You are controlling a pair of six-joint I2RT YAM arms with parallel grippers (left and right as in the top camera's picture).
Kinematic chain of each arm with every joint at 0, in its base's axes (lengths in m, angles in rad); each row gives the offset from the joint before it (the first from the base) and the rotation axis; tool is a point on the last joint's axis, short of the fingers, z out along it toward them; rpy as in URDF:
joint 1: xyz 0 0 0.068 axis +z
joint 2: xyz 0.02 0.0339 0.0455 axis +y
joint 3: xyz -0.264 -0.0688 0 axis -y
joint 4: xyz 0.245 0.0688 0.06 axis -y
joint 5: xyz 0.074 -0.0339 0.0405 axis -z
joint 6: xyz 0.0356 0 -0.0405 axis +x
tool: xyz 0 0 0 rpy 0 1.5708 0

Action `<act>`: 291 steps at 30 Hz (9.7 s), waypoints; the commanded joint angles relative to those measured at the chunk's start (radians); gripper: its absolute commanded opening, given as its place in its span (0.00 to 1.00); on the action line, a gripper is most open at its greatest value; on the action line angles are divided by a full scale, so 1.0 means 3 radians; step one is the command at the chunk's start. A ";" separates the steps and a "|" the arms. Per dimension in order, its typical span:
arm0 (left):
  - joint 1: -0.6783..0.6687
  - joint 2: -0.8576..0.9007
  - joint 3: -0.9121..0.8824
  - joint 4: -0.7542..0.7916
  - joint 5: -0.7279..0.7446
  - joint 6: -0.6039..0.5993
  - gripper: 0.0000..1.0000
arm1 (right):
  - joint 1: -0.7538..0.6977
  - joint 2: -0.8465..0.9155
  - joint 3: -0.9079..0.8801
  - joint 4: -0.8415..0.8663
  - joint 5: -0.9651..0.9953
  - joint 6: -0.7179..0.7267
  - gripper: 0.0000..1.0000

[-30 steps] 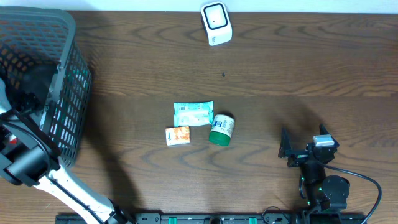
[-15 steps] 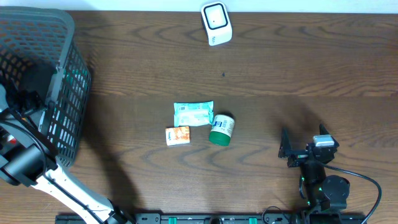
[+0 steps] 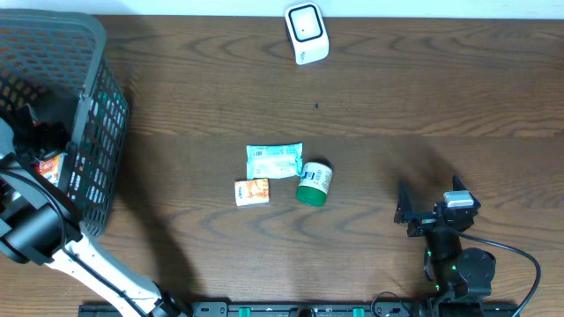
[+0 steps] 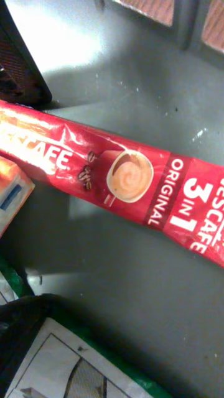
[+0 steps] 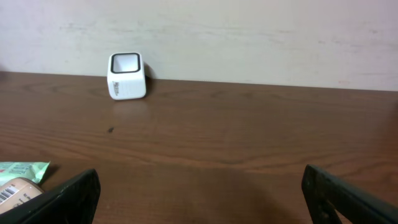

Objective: Scan the item barcode

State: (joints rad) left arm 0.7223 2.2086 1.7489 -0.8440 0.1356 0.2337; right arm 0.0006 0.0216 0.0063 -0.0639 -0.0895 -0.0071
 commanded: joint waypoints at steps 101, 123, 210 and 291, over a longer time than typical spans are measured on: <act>0.0064 -0.0474 -0.0234 0.0183 0.0348 0.0189 0.98 | -0.0018 -0.0006 -0.0003 -0.0013 0.0009 0.0046 0.99; -0.0158 0.0112 -0.0271 0.0649 -0.0242 0.0726 0.98 | -0.0018 -0.0006 -0.0003 -0.0013 0.0009 0.0046 0.99; -0.0141 -0.0139 -0.0446 0.0469 -0.0566 -0.0001 0.76 | -0.0018 -0.0006 -0.0003 -0.0014 0.0009 0.0046 0.99; -0.0140 0.0076 -0.0843 0.0830 -0.0142 -0.0081 0.73 | -0.0018 -0.0006 -0.0003 -0.0013 0.0009 0.0046 0.99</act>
State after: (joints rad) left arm 0.6857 2.0964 1.5246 -0.5934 0.1009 0.1909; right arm 0.0006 0.0216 0.0067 -0.0639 -0.0895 -0.0071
